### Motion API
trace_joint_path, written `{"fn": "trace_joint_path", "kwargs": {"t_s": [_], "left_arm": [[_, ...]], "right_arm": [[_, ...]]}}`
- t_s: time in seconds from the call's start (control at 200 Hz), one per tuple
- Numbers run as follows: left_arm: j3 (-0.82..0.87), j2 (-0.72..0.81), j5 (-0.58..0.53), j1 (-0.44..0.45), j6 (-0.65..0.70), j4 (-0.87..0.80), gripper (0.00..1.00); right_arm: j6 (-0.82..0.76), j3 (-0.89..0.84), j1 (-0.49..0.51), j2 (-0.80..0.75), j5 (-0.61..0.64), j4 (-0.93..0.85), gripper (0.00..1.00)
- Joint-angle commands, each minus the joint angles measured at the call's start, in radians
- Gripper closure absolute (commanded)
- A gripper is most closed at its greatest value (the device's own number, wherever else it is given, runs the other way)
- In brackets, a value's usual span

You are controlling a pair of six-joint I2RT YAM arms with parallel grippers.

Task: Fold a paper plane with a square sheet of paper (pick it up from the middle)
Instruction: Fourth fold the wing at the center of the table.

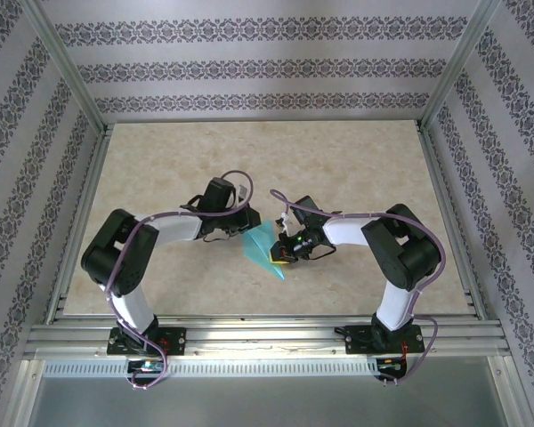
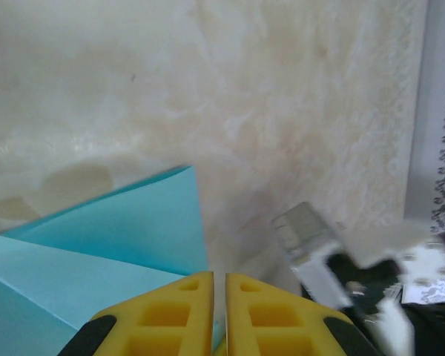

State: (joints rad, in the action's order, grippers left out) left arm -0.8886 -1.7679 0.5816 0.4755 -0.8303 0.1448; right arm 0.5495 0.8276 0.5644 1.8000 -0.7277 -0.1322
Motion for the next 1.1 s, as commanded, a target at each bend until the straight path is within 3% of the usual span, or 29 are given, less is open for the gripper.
{"fn": "trace_joint_path", "kwargs": {"t_s": [0.0, 0.265, 0.605, 0.899, 0.989, 1.094], "left_arm": [[0.047, -0.043, -0.022, -0.007, -0.025, 0.063, 0.86], [0.037, -0.076, -0.103, -0.067, 0.011, -0.014, 0.86], [-0.067, -0.083, -0.074, -0.141, 0.063, -0.114, 0.85], [-0.002, 0.167, -0.079, -0.132, 0.052, -0.142, 0.85], [0.055, 0.288, -0.133, -0.113, 0.052, -0.154, 0.84], [0.131, 0.432, -0.199, -0.099, 0.056, -0.157, 0.77]], "right_arm": [[-0.014, -0.013, -0.008, 0.038, 0.067, -0.108, 1.0], [-0.02, -0.022, -0.008, 0.028, 0.069, -0.119, 1.0], [-0.031, -0.019, -0.008, 0.03, 0.061, -0.124, 1.0], [-0.043, 0.002, -0.008, 0.0, 0.087, -0.156, 1.0], [-0.049, -0.008, -0.006, -0.015, 0.101, -0.17, 1.0], [-0.056, -0.037, -0.007, -0.047, 0.12, -0.167, 1.0]]}}
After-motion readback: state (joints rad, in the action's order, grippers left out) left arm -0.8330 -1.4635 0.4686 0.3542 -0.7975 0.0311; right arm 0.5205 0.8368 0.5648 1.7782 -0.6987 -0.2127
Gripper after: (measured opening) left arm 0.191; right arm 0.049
